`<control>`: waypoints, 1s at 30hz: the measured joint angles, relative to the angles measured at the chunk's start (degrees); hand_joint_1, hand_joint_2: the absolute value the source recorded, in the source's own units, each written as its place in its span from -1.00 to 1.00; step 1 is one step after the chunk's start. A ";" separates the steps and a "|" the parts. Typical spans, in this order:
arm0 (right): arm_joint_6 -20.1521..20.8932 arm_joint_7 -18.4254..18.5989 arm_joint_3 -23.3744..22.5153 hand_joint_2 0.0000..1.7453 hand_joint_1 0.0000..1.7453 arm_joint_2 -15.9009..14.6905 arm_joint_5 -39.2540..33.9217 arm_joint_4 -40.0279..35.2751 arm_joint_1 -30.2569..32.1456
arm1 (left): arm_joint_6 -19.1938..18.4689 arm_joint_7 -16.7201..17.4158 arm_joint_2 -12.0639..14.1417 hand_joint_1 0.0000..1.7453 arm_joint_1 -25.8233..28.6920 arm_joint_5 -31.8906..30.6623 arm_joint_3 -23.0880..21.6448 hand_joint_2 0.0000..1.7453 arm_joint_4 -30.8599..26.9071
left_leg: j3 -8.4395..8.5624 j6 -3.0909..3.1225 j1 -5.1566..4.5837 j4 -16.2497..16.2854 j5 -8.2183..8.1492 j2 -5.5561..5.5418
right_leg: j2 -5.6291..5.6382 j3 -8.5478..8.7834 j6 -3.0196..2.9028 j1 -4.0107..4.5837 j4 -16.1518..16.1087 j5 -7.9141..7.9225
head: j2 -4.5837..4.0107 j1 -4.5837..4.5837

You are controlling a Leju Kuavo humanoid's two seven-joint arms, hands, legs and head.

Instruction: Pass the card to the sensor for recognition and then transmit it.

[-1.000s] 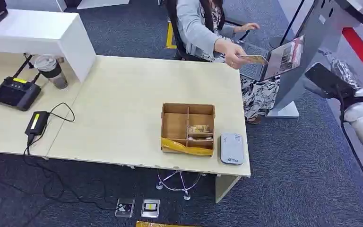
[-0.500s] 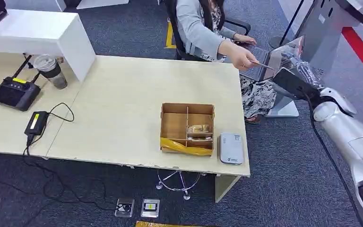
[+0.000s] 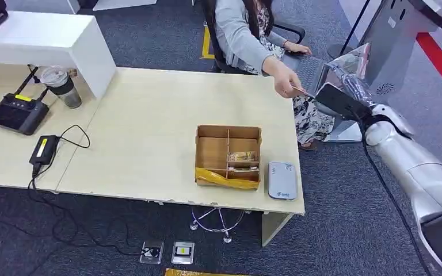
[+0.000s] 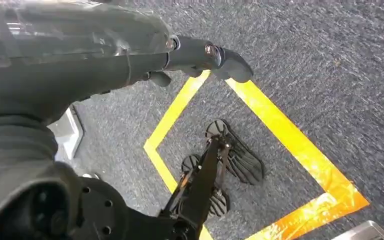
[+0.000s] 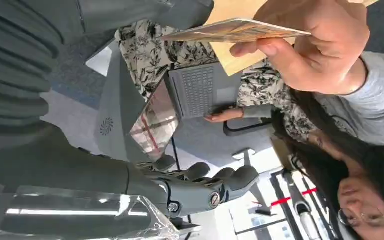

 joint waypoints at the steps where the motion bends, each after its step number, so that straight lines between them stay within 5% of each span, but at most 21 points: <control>1: 0.02 0.00 -0.04 1.00 1.00 0.11 0.02 0.00 0.01 | 0.00 0.00 0.00 -1.00 0.00 0.00 -0.02 -1.00 0.00 | 0.00 0.00 0.00 0.00 0.00 0.00 | -0.01 0.00 0.00 0.00 0.00 0.00 | 0.00 0.00; 30: -0.48 -0.50 -6.82 1.00 1.00 0.02 1.22 0.00 3.33 | -0.90 0.00 0.35 -1.00 0.09 0.04 -0.87 -1.00 0.11 | 0.01 0.00 0.00 0.01 0.00 0.02 | 0.05 -0.02 0.00 0.00 0.00 0.00 | 0.00 0.00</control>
